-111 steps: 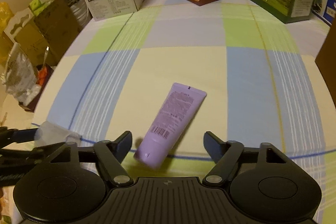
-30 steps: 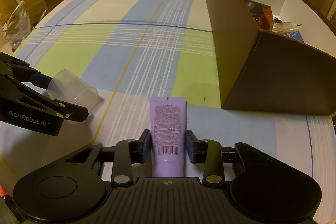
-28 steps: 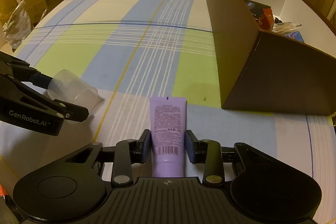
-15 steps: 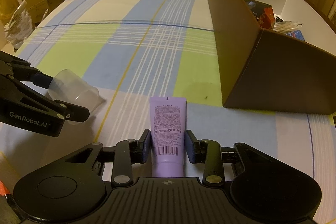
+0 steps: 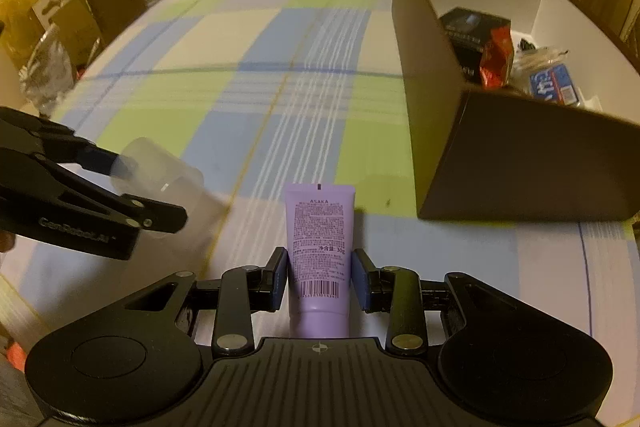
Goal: Organize objects
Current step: 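Lift the tube and cup and carry both toward the cardboard box, then lower the tube into the box and open the right tool while the left tool releases the cup inside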
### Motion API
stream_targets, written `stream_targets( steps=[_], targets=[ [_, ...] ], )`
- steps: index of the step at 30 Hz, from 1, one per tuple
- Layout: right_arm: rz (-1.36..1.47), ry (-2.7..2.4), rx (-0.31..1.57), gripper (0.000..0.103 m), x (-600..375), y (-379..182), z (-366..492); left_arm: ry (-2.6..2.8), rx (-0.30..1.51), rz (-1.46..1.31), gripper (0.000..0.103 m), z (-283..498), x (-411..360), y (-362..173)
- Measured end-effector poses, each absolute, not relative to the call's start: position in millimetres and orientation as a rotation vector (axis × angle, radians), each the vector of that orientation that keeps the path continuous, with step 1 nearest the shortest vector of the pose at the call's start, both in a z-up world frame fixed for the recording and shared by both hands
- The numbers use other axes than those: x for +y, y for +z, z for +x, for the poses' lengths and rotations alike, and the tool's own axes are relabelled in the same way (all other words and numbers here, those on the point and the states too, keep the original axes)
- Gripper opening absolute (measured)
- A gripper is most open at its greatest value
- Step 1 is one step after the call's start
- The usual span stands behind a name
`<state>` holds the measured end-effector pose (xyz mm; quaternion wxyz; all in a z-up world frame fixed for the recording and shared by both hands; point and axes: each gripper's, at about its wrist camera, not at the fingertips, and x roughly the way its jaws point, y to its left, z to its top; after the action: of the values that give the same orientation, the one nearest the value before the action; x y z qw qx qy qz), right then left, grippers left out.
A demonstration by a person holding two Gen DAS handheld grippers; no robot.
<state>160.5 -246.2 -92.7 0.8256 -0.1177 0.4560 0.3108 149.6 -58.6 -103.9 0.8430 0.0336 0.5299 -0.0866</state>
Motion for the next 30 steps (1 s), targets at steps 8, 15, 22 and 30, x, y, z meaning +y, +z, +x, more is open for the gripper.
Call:
stream_targets(
  steps=[8,15,22,30],
  targets=[
    [-0.202,0.693,0.907,0.031,-249.5,-57.8,165.5,-0.192,1.065,0.071,0.069,156.3,-61.3,-80.0],
    [-0.154,0.704,0.859,0.031,-257.6,-28.1,174.9,-0.215,0.991,0.067,0.069,166.6,-71.2,-51.1],
    [-0.124,0.69,0.796,0.031,-276.7,-0.5,187.8,-0.248,0.919,0.072,0.069,176.7,-91.5,-25.0],
    [-0.113,0.664,0.745,0.031,-304.1,18.3,209.6,-0.277,0.852,0.086,0.069,193.3,-121.8,-3.4]
  ],
)
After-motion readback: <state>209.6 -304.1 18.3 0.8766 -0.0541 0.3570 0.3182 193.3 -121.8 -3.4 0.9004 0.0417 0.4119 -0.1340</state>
